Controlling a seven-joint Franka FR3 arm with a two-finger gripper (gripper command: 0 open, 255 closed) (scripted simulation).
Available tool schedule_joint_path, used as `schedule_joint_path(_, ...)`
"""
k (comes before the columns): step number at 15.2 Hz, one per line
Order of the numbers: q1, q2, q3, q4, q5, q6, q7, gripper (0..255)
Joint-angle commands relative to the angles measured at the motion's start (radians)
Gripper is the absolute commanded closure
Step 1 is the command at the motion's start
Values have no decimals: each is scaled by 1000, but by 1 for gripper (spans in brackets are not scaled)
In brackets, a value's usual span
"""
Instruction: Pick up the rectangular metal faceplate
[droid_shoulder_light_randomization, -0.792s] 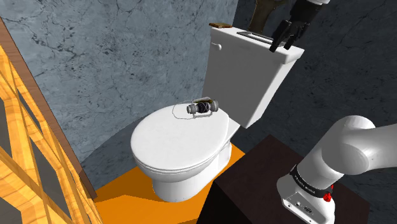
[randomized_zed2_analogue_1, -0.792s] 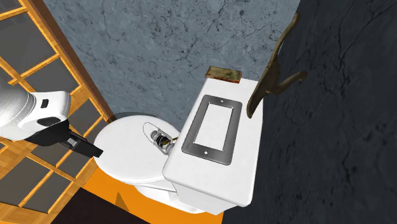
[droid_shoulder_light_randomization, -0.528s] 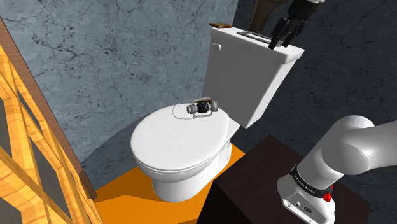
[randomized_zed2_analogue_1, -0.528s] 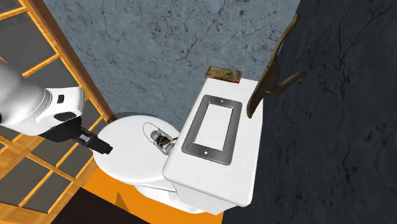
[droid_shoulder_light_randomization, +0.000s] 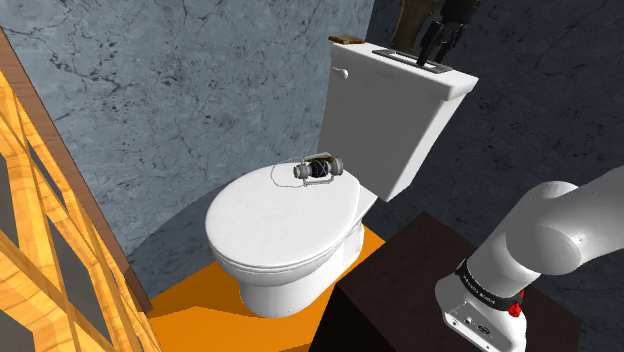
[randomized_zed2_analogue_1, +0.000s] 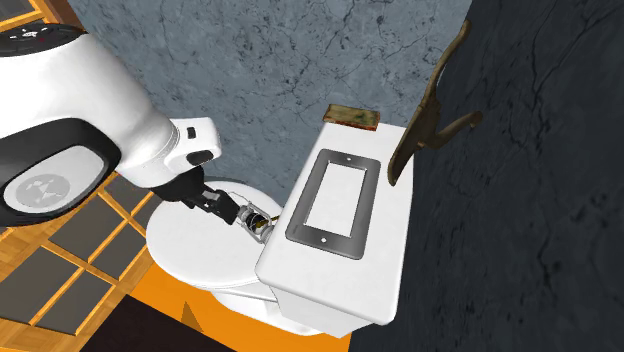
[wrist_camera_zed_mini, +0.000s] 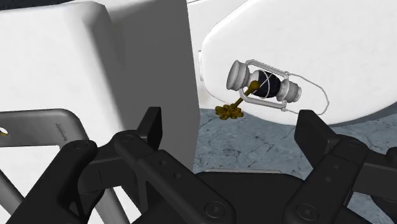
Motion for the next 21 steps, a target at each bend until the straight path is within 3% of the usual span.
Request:
schedule_joint_path(1, 5, 76, -40, 76, 12, -7, -59, 0)
schedule_joint_path(9, -9, 441, -191, 447, 146, -73, -307, 0)
schedule_joint_path(14, -106, 734, -243, 794, 299, -191, -459, 0)
schedule_joint_path(21, -90, 700, -235, 666, 279, -94, -456, 0)
